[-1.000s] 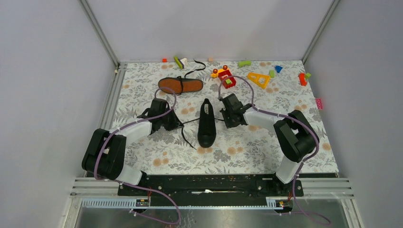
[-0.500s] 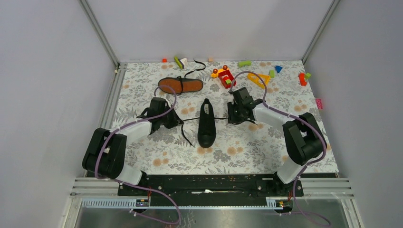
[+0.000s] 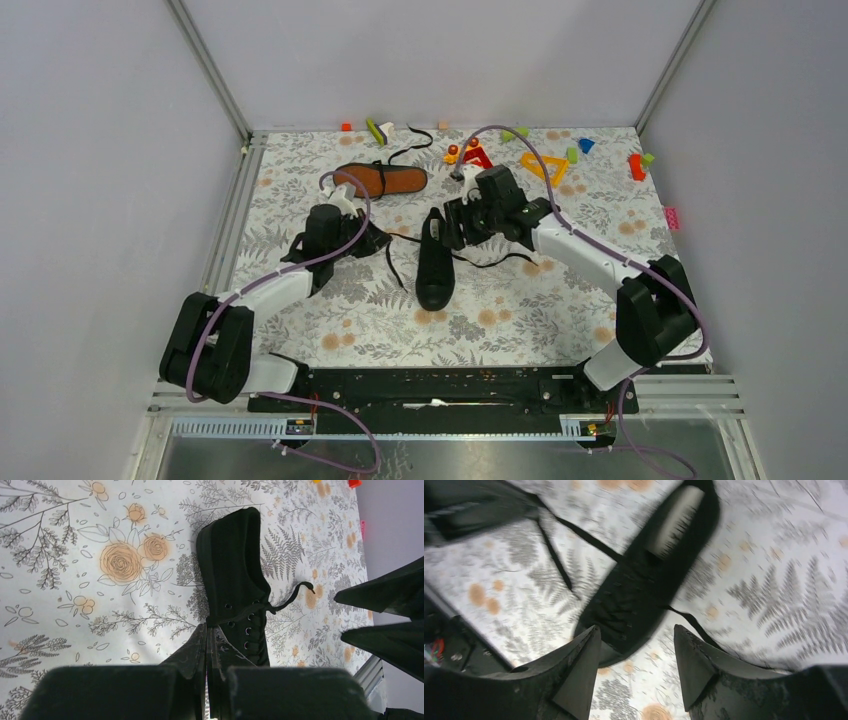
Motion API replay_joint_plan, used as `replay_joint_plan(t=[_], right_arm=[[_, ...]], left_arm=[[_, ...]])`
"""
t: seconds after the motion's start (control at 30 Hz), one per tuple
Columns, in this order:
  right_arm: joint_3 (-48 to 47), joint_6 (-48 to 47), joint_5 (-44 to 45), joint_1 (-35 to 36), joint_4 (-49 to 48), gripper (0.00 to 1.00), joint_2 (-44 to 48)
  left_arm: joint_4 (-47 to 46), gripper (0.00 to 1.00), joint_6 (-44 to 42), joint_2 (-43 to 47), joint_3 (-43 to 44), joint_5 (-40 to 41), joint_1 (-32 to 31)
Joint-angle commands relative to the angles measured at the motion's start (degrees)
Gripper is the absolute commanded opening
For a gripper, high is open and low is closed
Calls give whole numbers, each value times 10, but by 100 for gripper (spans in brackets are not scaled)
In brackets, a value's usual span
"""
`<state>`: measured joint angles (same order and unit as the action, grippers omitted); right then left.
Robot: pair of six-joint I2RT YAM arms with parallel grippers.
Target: Tie the shoes
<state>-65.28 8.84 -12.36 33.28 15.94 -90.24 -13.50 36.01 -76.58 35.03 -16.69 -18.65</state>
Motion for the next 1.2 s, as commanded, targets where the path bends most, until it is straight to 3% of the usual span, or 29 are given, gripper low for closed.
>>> replay_joint_plan(t=[0.0,0.3,0.8,0.9,1.1,1.17], right_arm=[[-71,-38,-88,21,-32,59,-25],[-176,-73,-146,45,-32,53,-118],[-243,-110,-179,59,-24,44,-217],[-249,-104,-181,61,-29,36,-227],[-237,-95,-175,60,-44,2,-218],[-231,-92,-161,61,-43,0,-210]], left_arm=[[-108,0,-3,0,-9,-36,-2],[-147,0,-2,-22,-5,-55,-2],[-120,0,-7,-19,17,-65,-2],[-114,0,-8,-17,17,-66,-2],[-57,0,-10,-30,41,-48,-2],[-8,0,-10,-50,64,-32,-2]])
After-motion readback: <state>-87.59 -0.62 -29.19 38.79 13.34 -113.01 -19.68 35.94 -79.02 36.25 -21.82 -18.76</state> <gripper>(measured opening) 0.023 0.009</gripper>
